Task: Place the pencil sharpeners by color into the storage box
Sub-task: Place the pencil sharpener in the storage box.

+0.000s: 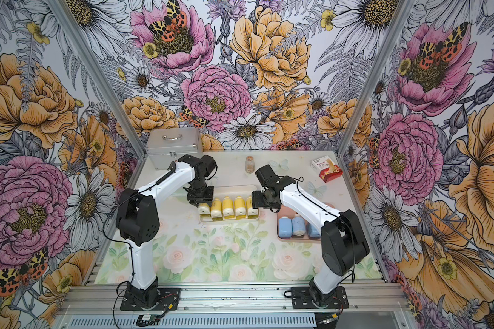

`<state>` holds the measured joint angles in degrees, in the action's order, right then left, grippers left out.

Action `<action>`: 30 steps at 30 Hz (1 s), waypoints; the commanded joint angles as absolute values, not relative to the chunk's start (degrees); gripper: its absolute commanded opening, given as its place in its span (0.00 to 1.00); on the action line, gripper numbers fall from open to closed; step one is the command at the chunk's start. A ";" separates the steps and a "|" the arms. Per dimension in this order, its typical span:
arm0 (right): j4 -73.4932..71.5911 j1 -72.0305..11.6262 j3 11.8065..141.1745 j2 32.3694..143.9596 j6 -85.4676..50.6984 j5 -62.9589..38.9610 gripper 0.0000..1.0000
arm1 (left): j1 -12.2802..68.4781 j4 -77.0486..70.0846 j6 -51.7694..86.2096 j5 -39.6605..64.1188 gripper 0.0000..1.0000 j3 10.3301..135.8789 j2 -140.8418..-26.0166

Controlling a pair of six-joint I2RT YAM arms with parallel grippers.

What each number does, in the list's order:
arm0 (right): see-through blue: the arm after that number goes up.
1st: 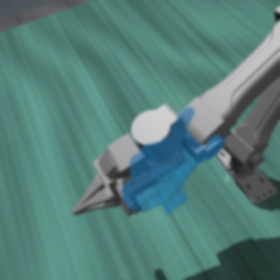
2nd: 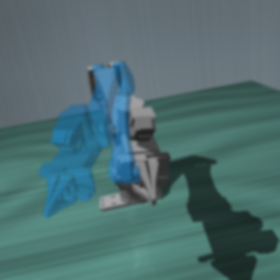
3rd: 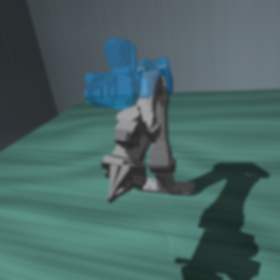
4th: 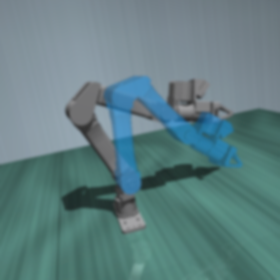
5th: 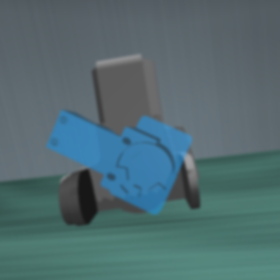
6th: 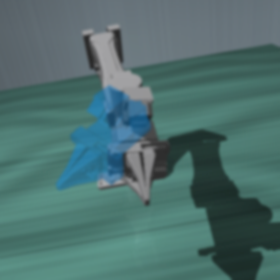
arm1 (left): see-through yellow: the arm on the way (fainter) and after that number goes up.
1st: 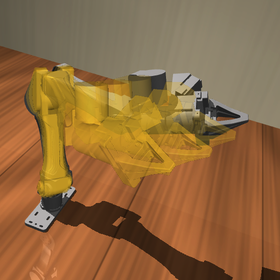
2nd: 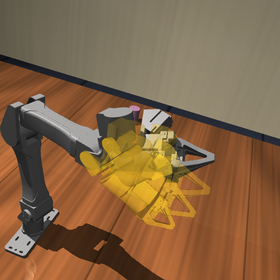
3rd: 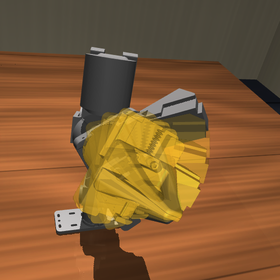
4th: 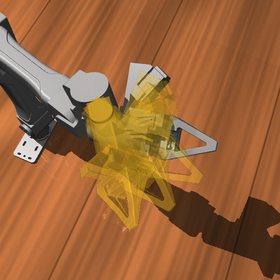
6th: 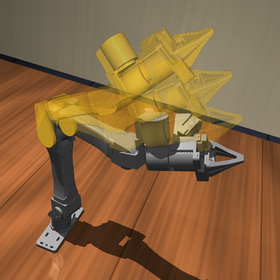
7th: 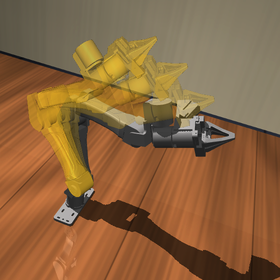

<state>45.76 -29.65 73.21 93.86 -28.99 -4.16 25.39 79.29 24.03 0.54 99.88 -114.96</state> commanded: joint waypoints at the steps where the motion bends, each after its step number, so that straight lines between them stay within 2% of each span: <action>1: 44.48 -29.21 72.43 92.41 -28.52 -3.27 0.70 | 25.66 78.27 24.79 0.68 0.41 101.34 -115.00; 30: 44.14 -28.83 71.72 92.49 -28.57 -3.52 0.71 | 25.66 73.90 25.58 2.37 0.41 96.72 -116.42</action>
<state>45.17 -29.17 72.16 93.80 -28.99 -4.16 25.39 75.81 24.95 0.93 97.45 -115.90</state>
